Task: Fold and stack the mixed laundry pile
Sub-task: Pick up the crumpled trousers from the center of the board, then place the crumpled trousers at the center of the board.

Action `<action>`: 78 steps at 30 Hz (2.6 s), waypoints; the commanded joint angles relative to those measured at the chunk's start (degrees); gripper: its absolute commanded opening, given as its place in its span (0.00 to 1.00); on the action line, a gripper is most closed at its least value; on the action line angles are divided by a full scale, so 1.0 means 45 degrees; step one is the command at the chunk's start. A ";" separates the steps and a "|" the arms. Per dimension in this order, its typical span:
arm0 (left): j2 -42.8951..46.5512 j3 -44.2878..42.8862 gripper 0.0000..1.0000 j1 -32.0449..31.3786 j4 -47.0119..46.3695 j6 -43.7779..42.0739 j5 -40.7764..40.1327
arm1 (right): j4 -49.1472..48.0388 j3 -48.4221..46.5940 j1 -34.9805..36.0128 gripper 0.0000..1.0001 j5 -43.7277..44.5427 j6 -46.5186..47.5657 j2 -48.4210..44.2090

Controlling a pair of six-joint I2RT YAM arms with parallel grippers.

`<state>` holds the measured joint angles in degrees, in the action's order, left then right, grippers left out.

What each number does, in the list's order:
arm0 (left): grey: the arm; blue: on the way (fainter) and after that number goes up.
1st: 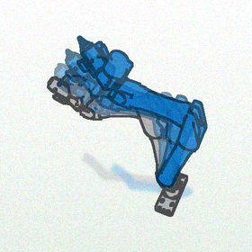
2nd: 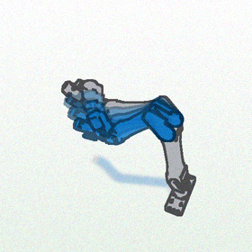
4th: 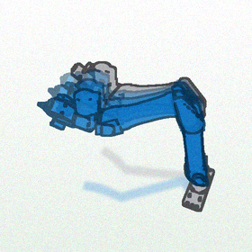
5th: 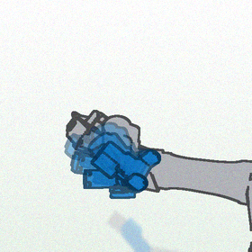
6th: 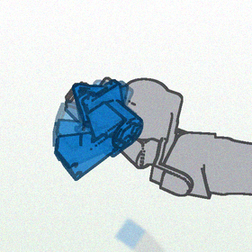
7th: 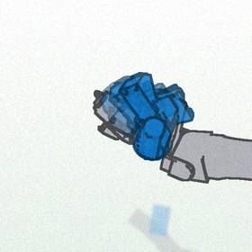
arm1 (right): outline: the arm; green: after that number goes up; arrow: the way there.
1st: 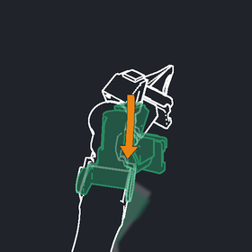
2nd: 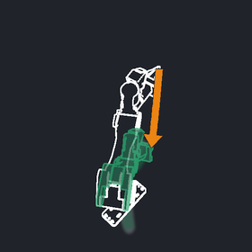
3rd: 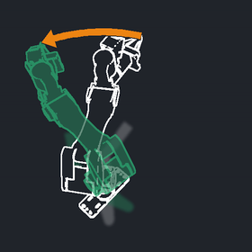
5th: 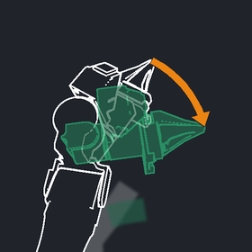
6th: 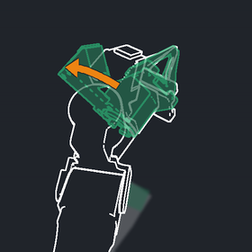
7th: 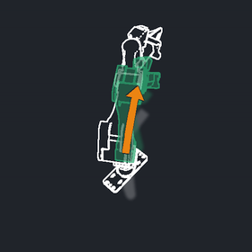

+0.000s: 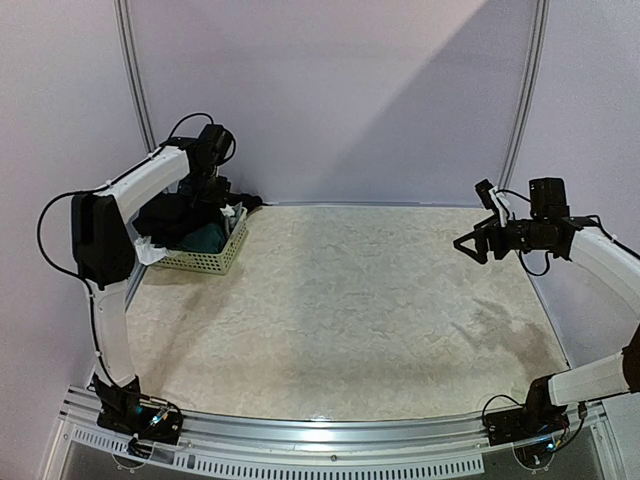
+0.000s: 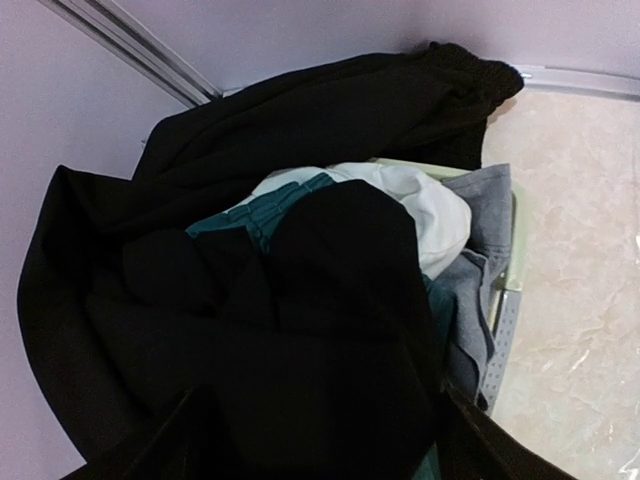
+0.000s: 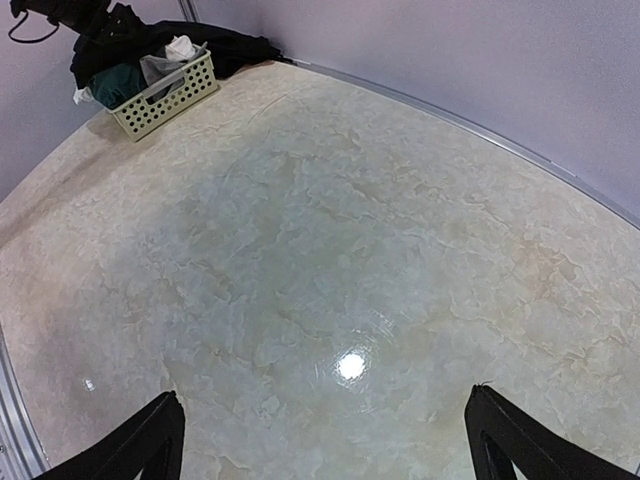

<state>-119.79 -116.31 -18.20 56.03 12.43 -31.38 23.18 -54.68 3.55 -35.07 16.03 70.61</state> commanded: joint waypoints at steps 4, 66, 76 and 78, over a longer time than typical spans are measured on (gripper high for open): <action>-0.1042 -0.0878 0.66 0.0665 0.0284 -0.0359 0.0341 | 0.0370 0.0055 -0.0257 0.99 -0.0287 0.0226 0.0226; 1.4478 1.0394 0.00 -0.6953 -0.0086 -0.0339 0.1725 | 0.2971 -0.4357 0.0996 0.79 0.1438 0.0477 0.4799; 1.6125 1.0356 0.93 -0.6757 0.1204 0.0308 0.1730 | 0.5473 -1.3189 0.3080 0.78 0.2172 -0.0555 1.2342; 1.5794 1.0316 0.95 -0.6450 0.0992 0.0229 0.1533 | 0.6305 -1.5223 0.3655 0.79 0.2362 -0.0441 1.3911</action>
<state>-47.59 -67.94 -49.52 59.75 12.97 -20.38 41.87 -110.83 15.55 -27.55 14.59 122.56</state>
